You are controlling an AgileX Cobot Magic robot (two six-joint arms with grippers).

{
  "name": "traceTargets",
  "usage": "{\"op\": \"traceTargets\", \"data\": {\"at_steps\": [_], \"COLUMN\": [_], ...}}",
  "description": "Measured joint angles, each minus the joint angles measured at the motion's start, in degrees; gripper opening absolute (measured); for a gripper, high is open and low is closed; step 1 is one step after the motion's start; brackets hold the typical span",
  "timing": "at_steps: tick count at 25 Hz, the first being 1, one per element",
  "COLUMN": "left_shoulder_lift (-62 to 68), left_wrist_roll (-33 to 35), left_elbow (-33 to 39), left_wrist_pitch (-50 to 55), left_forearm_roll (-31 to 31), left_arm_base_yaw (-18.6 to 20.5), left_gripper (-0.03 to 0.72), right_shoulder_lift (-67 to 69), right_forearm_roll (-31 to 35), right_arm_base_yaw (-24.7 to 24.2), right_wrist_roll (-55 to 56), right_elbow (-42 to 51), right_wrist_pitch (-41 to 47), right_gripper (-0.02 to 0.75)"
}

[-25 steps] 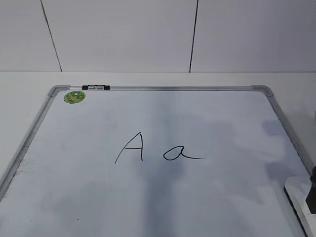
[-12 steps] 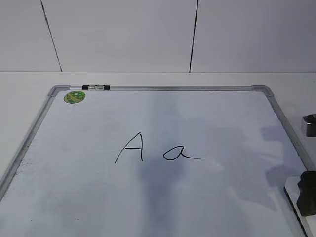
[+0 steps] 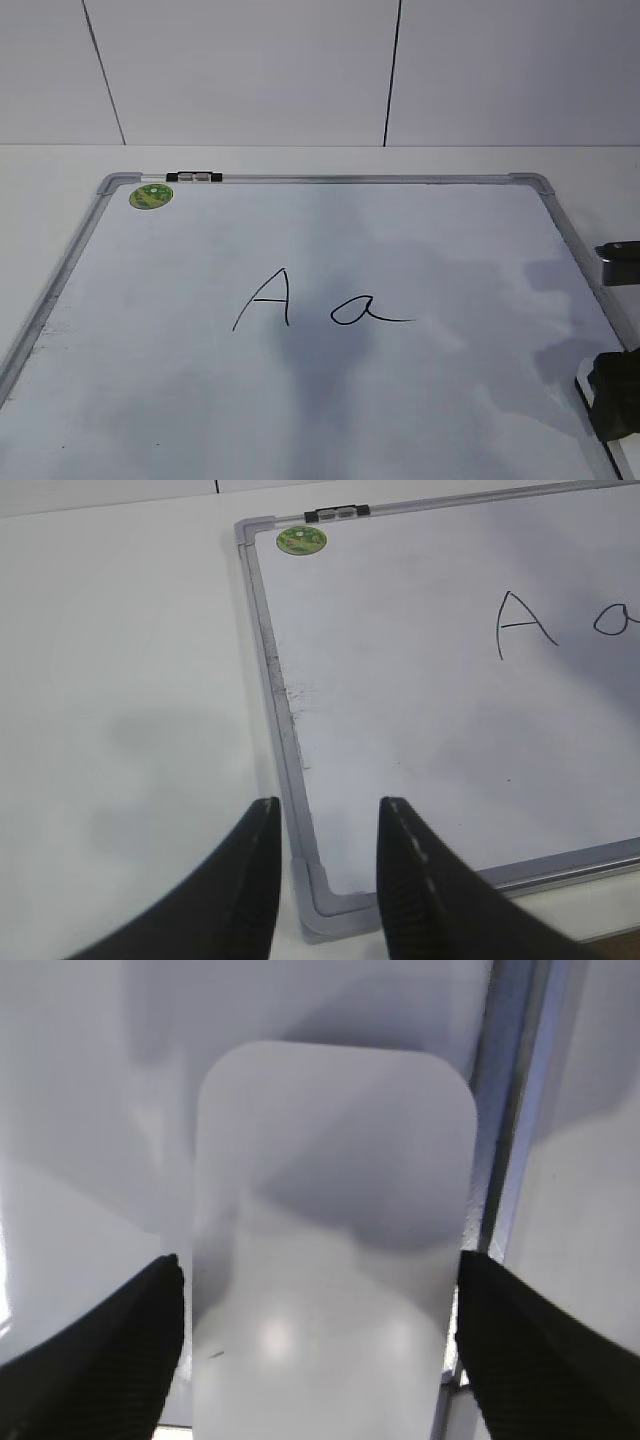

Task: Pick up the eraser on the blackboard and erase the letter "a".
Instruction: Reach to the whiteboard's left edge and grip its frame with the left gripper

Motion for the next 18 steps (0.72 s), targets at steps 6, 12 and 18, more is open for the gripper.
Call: {"op": "traceTargets", "data": {"at_steps": [6,12,18], "left_shoulder_lift": [0.0,0.0,0.0], "left_wrist_roll": [0.0,0.0,0.0], "left_elbow": [0.0,0.0,0.0], "left_wrist_pitch": [0.0,0.0,0.0], "left_forearm_roll": [0.0,0.0,0.0], "left_arm_base_yaw": [0.0,0.0,0.0], "left_gripper": [0.244,0.244,0.244], "right_shoulder_lift": [1.69,2.05,2.08], "right_forearm_roll": [-0.11,-0.11,-0.19], "right_arm_base_yaw": [0.0,0.0,0.0], "right_wrist_roll": [-0.09,-0.09,-0.09], "right_elbow": [0.0,0.0,0.0], "right_wrist_pitch": [-0.12,-0.38,-0.38], "right_gripper": [0.666,0.661,0.59]}}
